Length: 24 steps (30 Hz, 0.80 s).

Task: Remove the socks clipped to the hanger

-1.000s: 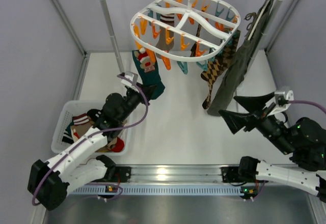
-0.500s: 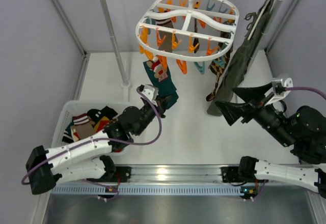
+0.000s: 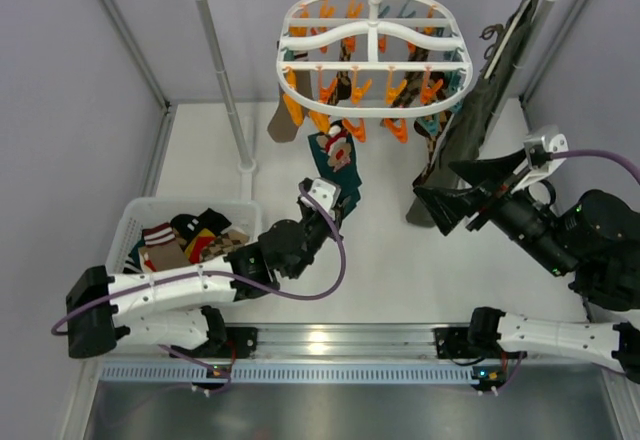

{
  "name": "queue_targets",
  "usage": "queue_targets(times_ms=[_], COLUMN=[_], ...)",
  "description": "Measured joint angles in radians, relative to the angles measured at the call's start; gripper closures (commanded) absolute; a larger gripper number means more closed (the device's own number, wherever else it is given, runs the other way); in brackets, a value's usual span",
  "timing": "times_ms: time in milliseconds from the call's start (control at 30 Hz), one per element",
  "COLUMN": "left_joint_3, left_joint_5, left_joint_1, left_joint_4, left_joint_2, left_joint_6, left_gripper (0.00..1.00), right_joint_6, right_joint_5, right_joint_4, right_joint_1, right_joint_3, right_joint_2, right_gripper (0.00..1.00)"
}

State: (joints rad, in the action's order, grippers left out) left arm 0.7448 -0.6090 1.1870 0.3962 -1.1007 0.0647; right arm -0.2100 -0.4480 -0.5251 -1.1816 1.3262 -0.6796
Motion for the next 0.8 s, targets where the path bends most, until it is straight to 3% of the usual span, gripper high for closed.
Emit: queue_targets(times_ms=[433, 800], left_joint_3=[0.073, 0.224], left_joint_5=[-0.157, -0.291], left_joint_1=[0.06, 0.091], left_joint_4=[0.0, 0.001], left_joint_2=[-0.132, -0.315], left_joint_6=[-0.085, -0.169], left_gripper=[1.0, 1.0], right_joint_6=[0.0, -0.002], right_joint_5=[-0.005, -0.097], right_joint_4=[-0.06, -0.143], right_joint_1=[0.0, -0.008], right_joint_3=[0.181, 0.377], right_joint_2=[-0.235, -0.467], right_gripper=[0.29, 0.38])
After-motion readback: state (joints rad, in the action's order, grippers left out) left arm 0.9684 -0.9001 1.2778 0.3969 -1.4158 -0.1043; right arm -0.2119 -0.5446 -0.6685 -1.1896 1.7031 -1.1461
